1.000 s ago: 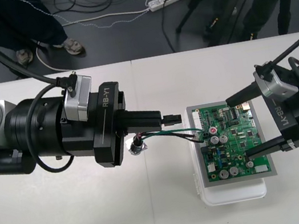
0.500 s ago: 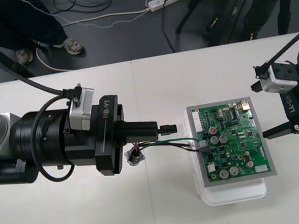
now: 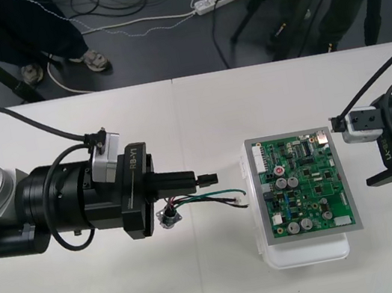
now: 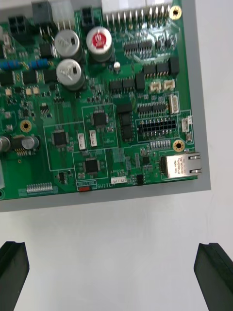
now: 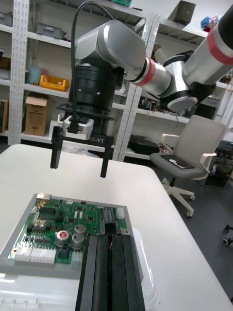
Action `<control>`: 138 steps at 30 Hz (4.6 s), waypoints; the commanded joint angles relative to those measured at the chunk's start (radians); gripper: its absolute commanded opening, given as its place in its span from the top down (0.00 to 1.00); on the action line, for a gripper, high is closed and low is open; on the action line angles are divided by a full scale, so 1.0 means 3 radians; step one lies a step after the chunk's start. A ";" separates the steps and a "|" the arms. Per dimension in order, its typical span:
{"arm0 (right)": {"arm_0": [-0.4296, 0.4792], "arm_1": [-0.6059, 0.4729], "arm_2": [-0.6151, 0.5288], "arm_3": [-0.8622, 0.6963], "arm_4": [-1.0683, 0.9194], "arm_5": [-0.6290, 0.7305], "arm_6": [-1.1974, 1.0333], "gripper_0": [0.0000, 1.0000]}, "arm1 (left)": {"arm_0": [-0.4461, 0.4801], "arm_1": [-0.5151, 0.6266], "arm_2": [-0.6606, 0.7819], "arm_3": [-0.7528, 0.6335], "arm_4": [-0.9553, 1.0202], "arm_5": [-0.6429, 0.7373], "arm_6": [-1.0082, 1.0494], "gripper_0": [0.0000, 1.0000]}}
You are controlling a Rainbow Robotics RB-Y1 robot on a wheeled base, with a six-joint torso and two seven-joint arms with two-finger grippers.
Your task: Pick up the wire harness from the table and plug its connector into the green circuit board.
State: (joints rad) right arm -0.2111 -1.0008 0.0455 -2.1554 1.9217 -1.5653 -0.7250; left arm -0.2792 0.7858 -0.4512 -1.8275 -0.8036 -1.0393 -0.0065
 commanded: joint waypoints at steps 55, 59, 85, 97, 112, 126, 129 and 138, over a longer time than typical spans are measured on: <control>0.0167 0.0472 0.0574 -0.0091 0.1336 -0.0018 0.0453 0.00 | -0.0118 -0.0886 -0.0045 0.1955 -0.0389 -0.1199 -0.1528 1.00; 0.0233 0.0534 0.0574 -0.0086 0.1346 -0.0018 0.0443 0.00 | -0.0138 -0.0942 -0.0045 0.1991 -0.0415 -0.1194 -0.1533 1.00; 0.0248 0.0667 0.0641 -0.0091 0.1668 -0.0018 0.0545 0.00 | -0.0286 -0.1157 -0.0183 0.2134 -0.0420 -0.0892 -0.1543 1.00; 0.0248 0.0728 0.0743 -0.0102 0.1750 -0.0018 0.0550 0.00 | -0.0332 -0.1213 -0.0270 0.2134 -0.0410 -0.0662 -0.1543 1.00; 0.0238 0.0769 0.0743 -0.0102 0.1735 -0.0018 0.0525 0.00 | -0.0409 -0.1336 -0.0311 0.2129 -0.0348 -0.0447 -0.1553 1.00; 0.0238 0.0789 0.0743 -0.0102 0.1729 -0.0018 0.0463 0.00 | -0.0460 -0.1402 -0.0311 0.2134 -0.0384 -0.0360 -0.1594 1.00; 0.0233 0.0789 0.0743 -0.0102 0.1729 -0.0018 0.0458 0.00 | -0.0465 -0.1413 -0.0316 0.2134 -0.0394 -0.0360 -0.1599 1.00; 0.0238 0.0795 0.0738 -0.0102 0.1781 -0.0018 0.0402 0.00 | -0.0501 -0.1423 -0.0378 0.2129 -0.0435 -0.0335 -0.1605 1.00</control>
State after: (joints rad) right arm -0.1447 -0.7829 0.2571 -2.1566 2.4458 -1.5658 -0.5884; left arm -0.3856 0.3892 -0.5295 -1.1793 -0.9319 -1.1742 -0.4557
